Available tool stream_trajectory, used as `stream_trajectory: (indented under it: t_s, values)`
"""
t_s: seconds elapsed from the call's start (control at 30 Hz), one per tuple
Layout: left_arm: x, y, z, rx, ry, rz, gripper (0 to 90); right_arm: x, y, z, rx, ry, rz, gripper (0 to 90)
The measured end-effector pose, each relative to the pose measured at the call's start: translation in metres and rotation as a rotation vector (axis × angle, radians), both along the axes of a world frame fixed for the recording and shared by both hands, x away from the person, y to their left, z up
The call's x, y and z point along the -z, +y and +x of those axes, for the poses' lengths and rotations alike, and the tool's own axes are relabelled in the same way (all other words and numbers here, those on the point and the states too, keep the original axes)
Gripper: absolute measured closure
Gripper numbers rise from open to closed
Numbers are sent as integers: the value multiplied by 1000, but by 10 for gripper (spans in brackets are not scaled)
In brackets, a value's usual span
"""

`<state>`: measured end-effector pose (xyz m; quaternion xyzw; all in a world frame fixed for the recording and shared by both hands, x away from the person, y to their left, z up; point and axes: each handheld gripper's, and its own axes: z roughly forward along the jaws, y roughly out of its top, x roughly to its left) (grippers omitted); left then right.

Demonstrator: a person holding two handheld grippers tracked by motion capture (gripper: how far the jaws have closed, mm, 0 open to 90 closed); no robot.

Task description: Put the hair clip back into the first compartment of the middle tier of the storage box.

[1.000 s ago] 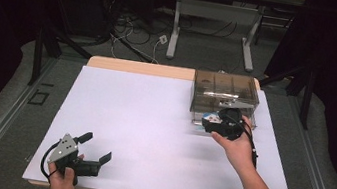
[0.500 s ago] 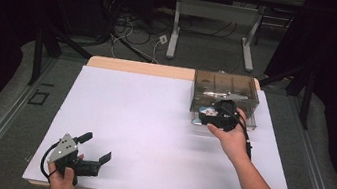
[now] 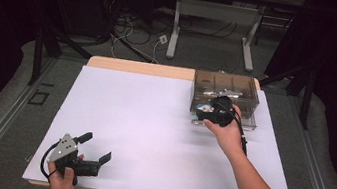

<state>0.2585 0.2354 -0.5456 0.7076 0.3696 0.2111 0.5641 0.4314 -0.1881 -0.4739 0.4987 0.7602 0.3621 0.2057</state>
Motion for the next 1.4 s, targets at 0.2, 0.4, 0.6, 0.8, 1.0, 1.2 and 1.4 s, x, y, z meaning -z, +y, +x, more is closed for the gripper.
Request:
stream_trajectory:
  t_s: [0.2,0.4,0.6,0.8,1.0,1.2,1.4]
  values:
    - [0,0,0,-1,-1,0,4,6,0,7,9,13,6,327]
    - [0,0,0,-1,-1,-1,4,10,-1,12,18,25,13,326]
    - [0,0,0,-1,-1,-3,4,14,-2,16,25,37,19,325]
    - [0,0,1,-1,2,-6,5,18,-3,21,37,53,29,324]
    - [1,0,0,-2,8,-11,4,24,-1,24,41,70,35,318]
    - [1,0,1,-1,4,-8,4,26,1,25,42,69,22,294]
    - [1,0,0,-1,7,-10,5,25,1,26,48,67,38,260]
